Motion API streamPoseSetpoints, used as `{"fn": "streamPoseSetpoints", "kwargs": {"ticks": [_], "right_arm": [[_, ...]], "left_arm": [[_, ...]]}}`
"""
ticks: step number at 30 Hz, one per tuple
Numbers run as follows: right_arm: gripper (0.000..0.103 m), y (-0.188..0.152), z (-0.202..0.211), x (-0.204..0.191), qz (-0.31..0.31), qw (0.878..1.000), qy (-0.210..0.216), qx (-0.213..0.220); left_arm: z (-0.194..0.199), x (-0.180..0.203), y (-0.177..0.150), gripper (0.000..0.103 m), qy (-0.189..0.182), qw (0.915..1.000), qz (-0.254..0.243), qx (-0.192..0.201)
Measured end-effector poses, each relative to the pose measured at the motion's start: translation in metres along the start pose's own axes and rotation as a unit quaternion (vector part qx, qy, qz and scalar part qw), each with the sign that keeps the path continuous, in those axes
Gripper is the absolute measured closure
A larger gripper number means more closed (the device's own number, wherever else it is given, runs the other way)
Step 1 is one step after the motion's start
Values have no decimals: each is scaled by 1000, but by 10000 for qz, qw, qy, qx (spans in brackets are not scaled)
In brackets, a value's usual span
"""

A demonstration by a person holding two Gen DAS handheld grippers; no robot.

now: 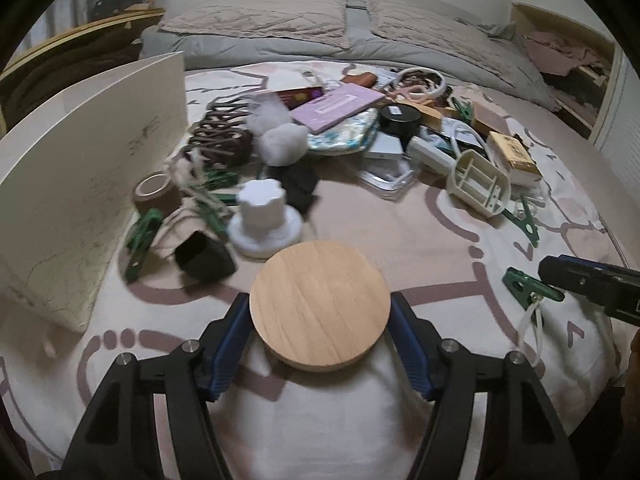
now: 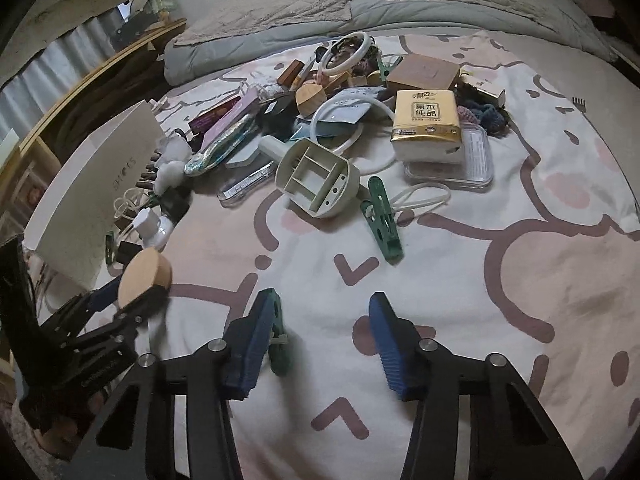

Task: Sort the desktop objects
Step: 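Grasp the green clothespin with the right tool while the left holds the lid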

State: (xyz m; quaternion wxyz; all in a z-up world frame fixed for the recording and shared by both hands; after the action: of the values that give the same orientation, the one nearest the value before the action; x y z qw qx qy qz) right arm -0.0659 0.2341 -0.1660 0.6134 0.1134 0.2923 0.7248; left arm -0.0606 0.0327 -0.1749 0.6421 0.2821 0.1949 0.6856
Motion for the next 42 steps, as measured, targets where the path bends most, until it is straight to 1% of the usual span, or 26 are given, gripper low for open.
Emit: {"fn": "streamPoseSetpoints", "kwargs": {"ticks": [2,4,6,9,13,17,18,21,24,30,32,35,38,40,42], "right_arm": [[57,0,2,1,-11,10000,-50,39],[57,0,2,5,-52,9996,-259,46],[58,0,2,11,-157,9993,-344,50],[58,0,7,10,-167,9997,-130,152],[58,0,13,-11,257,9992,186,250],[58,-4,15,-23,552,9974,410,211],[58,-5,15,-25,607,9971,416,186],[58,-7,6,-27,728,9972,156,-25],[58,-9,-1,-19,618,9978,-131,-183],[58,-9,0,11,82,9991,-376,-198],[58,-8,2,16,-32,9993,-349,-151],[58,-2,14,20,-53,9998,-188,74],[58,1,24,12,293,9994,-74,160],[58,0,22,4,570,9984,-31,50],[58,-5,16,-6,906,9957,-77,-157]], "left_arm": [[2,-5,0,35,72,10000,36,32],[2,-10,-1,35,127,9999,68,46],[0,-12,-2,35,134,9998,114,5],[0,-13,-3,35,134,9998,119,7],[-2,-13,-4,35,148,9999,86,20],[-3,-12,-5,35,124,9999,111,11],[-2,-12,-5,35,128,9999,109,15],[-2,-13,-4,35,126,9999,104,19],[-2,-12,-5,35,121,9999,113,14],[-2,-13,-5,35,121,9999,109,17],[-2,-13,-5,35,119,9999,109,17],[-2,-13,-5,35,113,9999,117,16],[-2,-13,-5,35,111,9999,119,17],[-2,-13,-5,35,111,9999,120,20],[-3,-13,-6,35,116,9999,122,27]]}}
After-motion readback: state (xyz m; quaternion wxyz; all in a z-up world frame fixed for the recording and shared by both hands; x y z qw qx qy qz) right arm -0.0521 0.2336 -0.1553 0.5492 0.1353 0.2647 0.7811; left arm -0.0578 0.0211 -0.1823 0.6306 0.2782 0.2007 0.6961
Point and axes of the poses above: each gripper's, at about its wrist camera, not at the fingertips, and z roughly against the way its jaws point, x to its right, y to its top, the point moved 4 cm from there along -z, roughly the way its jaws point, and after that the axes turned 9 degrees about z, right-handed, at the moved point
